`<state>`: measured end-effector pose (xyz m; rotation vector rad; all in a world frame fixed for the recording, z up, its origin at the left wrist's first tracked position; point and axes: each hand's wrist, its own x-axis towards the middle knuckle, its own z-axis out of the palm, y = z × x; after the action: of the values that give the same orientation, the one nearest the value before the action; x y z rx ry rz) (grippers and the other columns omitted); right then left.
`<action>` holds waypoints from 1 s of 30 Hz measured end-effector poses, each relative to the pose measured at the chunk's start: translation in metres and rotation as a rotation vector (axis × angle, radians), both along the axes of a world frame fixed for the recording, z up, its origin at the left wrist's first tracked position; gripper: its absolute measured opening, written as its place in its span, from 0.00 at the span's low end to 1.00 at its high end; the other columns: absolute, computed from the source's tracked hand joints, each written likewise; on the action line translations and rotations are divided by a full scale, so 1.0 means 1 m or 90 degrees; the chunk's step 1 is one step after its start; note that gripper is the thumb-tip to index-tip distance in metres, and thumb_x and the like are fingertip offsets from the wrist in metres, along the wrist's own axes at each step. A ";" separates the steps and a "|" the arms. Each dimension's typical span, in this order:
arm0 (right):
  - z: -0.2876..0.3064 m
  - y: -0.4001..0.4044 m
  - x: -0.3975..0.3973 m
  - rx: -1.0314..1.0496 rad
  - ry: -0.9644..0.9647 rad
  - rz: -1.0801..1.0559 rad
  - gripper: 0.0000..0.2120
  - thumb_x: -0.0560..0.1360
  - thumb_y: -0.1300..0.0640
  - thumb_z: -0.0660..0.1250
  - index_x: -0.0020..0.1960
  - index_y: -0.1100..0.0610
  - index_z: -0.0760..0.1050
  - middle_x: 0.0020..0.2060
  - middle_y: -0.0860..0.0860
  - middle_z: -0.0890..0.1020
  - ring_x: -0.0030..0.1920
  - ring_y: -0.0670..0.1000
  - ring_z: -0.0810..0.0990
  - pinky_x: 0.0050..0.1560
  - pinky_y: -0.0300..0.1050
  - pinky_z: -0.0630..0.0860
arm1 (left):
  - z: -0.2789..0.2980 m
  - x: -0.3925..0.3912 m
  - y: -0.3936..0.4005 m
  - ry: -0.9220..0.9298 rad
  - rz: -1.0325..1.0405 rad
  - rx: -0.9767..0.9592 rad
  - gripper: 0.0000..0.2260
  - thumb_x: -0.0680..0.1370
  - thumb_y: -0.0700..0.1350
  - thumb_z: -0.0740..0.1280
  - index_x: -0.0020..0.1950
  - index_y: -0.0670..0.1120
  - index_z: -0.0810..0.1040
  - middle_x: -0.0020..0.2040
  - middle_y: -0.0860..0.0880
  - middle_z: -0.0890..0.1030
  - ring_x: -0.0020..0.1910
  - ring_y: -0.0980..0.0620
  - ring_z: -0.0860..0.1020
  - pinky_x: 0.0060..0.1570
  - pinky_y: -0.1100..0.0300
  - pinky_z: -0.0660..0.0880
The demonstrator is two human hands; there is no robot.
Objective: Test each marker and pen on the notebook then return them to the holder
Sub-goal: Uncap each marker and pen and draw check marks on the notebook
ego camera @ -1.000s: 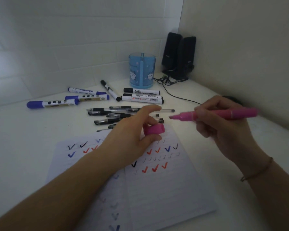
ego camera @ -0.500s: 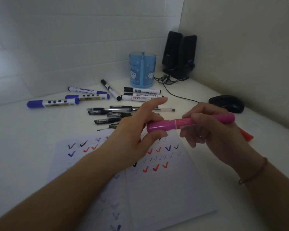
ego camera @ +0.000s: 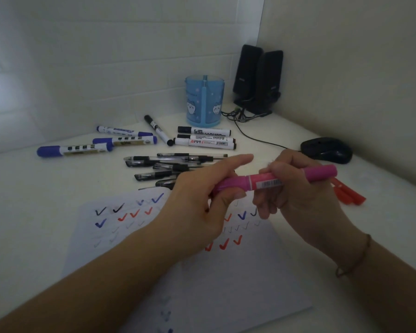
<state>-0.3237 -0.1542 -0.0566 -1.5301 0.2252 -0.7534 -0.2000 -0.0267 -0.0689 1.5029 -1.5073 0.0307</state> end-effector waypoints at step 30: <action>0.032 0.036 0.015 0.042 -0.066 0.053 0.10 0.78 0.57 0.56 0.46 0.57 0.75 0.30 0.55 0.75 0.31 0.54 0.73 0.35 0.48 0.74 | 0.014 -0.003 -0.005 0.216 -0.102 -0.031 0.28 0.77 0.64 0.51 0.72 0.49 0.64 0.53 0.54 0.79 0.50 0.52 0.80 0.49 0.56 0.79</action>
<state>-0.3085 -0.1181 -0.0248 -1.4251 0.1066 -0.7498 -0.2031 -0.0322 -0.0547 1.2718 -1.3352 -0.2676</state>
